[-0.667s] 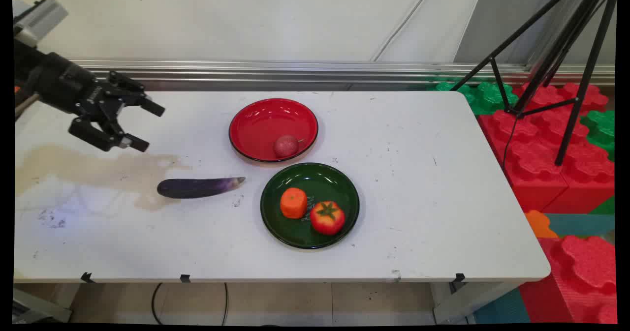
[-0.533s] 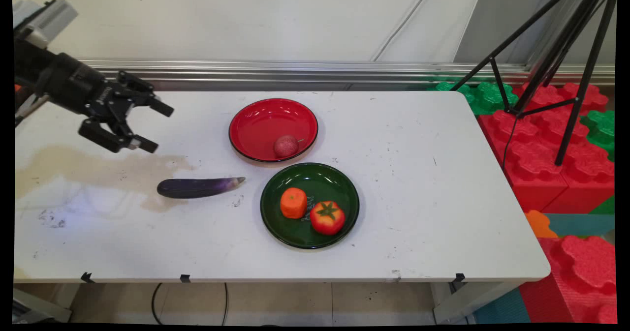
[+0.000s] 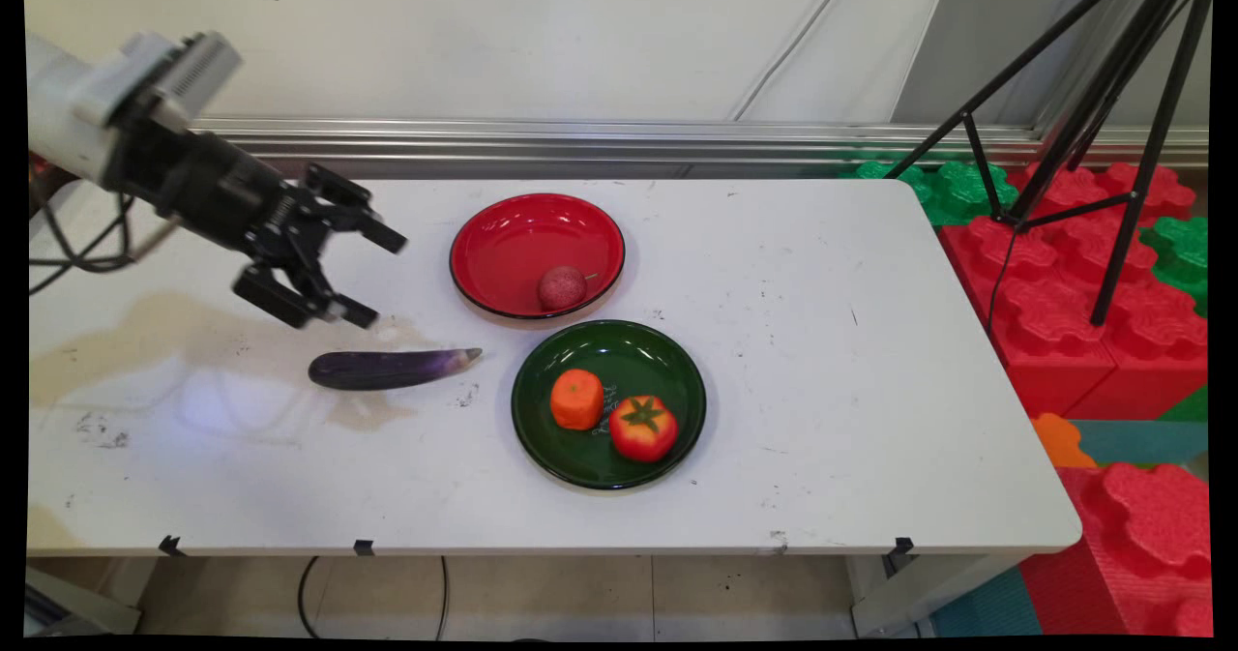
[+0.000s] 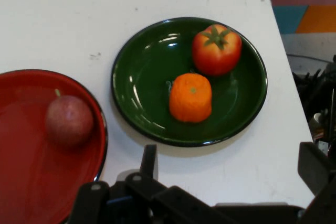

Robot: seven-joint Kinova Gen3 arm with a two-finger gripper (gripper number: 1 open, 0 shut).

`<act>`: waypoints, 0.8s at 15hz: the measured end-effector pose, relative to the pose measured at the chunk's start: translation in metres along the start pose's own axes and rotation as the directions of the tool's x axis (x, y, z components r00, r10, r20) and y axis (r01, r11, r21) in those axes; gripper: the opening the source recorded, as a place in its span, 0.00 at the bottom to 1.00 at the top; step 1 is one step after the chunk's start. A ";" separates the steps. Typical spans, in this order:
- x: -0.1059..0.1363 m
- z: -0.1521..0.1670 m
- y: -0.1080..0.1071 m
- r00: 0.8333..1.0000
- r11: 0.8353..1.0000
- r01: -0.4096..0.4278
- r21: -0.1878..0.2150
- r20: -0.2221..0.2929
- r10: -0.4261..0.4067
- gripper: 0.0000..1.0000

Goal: Pick up the mandarin from the green plate

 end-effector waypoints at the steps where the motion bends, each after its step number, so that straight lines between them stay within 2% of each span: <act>1: 0.001 0.006 0.000 1.000 1.000 -0.002 -0.004 0.002 0.002 1.00; 6: 0.012 0.059 0.002 1.000 0.999 -0.020 -0.040 0.022 0.021 1.00; 12: 0.017 0.119 0.000 0.997 0.997 -0.031 -0.070 0.072 0.036 1.00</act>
